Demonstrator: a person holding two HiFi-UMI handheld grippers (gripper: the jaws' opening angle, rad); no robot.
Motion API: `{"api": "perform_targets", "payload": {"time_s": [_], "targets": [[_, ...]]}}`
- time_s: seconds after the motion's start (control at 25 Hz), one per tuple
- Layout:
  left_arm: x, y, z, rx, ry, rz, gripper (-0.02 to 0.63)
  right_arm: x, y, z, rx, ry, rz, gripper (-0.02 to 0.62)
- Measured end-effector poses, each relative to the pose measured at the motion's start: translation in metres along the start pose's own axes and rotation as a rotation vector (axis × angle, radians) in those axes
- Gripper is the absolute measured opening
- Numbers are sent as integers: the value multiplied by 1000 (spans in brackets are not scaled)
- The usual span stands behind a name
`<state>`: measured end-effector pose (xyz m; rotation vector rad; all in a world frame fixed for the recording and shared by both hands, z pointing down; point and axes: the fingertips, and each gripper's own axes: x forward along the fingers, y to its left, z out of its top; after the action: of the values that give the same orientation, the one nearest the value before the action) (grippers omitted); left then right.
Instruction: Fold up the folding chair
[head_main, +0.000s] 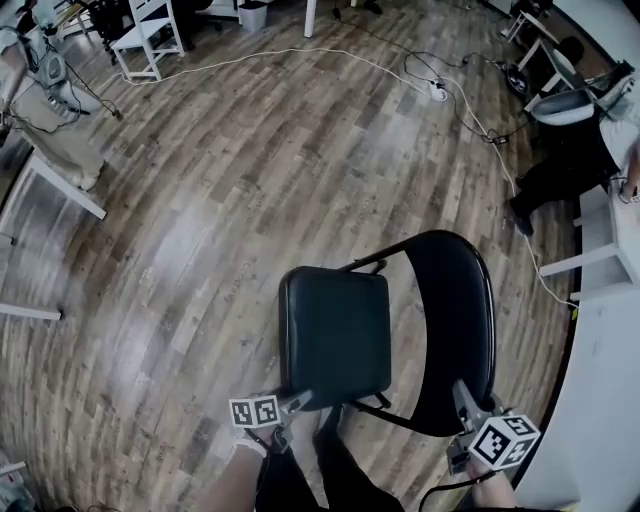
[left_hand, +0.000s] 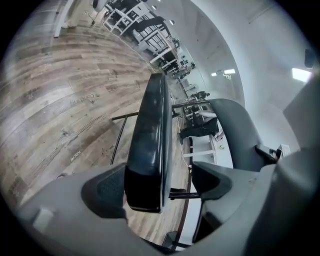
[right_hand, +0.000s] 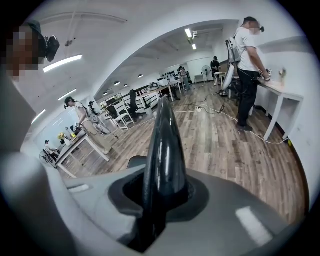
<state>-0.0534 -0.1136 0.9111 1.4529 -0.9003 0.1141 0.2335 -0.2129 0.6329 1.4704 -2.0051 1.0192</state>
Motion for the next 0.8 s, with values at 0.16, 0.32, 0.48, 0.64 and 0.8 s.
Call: {"api": "perform_targets", "payload": {"time_s": [0.16,0.32,0.48,0.64,0.8], "targets": [[-2,-44,-2,39,-12,-11,419,-11,5,10,-22,-13,-13,69],[4,-90,-10,57,-20,-24,419,-25,-8,19,-26,-15,-23,69],[15,-137,-21,76,-31,-7,417,-42,-28,29,-30,-14,-30,69],[33,-185,-32,101,-38,-18,417,-55,-45,37,-37,-24,-33,69],[53,-233,-43,114,-37,-18,417,-68,-63,47,-48,-27,-47,69]]}}
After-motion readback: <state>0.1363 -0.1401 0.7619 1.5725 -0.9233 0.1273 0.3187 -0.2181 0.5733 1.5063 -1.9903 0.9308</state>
